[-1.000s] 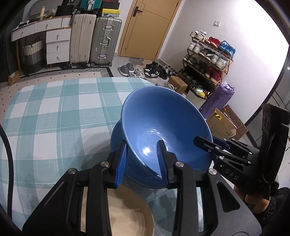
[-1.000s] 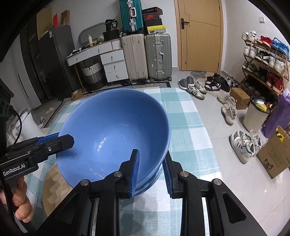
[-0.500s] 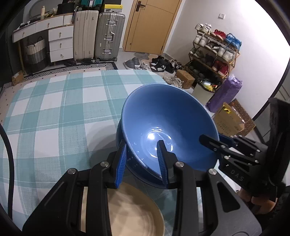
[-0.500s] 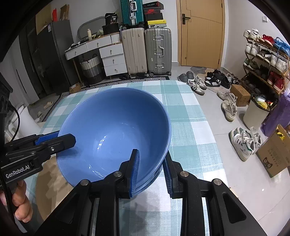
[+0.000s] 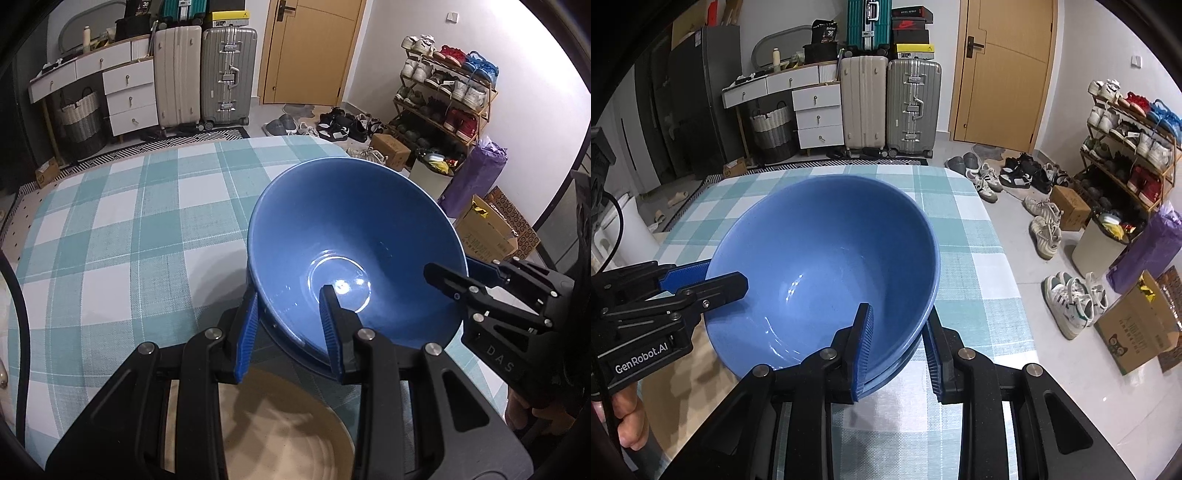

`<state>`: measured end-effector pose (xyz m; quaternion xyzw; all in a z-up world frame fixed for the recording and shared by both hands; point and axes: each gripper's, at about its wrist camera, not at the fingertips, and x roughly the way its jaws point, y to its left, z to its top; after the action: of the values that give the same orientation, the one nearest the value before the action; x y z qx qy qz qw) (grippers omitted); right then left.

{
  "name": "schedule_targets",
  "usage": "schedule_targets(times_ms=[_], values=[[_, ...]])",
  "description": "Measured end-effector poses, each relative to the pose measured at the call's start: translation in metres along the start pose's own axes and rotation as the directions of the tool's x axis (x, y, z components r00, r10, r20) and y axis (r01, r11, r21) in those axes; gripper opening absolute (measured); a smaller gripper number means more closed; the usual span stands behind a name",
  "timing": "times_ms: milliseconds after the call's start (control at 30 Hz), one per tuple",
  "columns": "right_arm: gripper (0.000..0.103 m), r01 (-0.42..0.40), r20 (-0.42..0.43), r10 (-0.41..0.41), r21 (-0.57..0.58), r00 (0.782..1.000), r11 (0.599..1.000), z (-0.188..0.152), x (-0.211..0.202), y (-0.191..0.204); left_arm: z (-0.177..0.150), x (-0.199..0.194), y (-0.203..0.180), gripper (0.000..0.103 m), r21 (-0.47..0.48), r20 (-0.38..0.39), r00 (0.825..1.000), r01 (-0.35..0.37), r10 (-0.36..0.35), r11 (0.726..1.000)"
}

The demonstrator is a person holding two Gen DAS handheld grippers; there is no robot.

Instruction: Organize plates and bowls

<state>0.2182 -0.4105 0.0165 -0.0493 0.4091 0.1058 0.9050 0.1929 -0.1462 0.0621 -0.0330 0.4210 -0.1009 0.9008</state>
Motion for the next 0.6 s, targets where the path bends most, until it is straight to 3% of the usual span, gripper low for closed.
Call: schedule_targets(times_ms=[600], values=[[0.029, 0.051, 0.005, -0.051, -0.052, 0.999, 0.997, -0.003, 0.0, 0.015, -0.004, 0.011, 0.005, 0.029, 0.009, -0.015, 1.0, -0.017, 0.017, 1.0]])
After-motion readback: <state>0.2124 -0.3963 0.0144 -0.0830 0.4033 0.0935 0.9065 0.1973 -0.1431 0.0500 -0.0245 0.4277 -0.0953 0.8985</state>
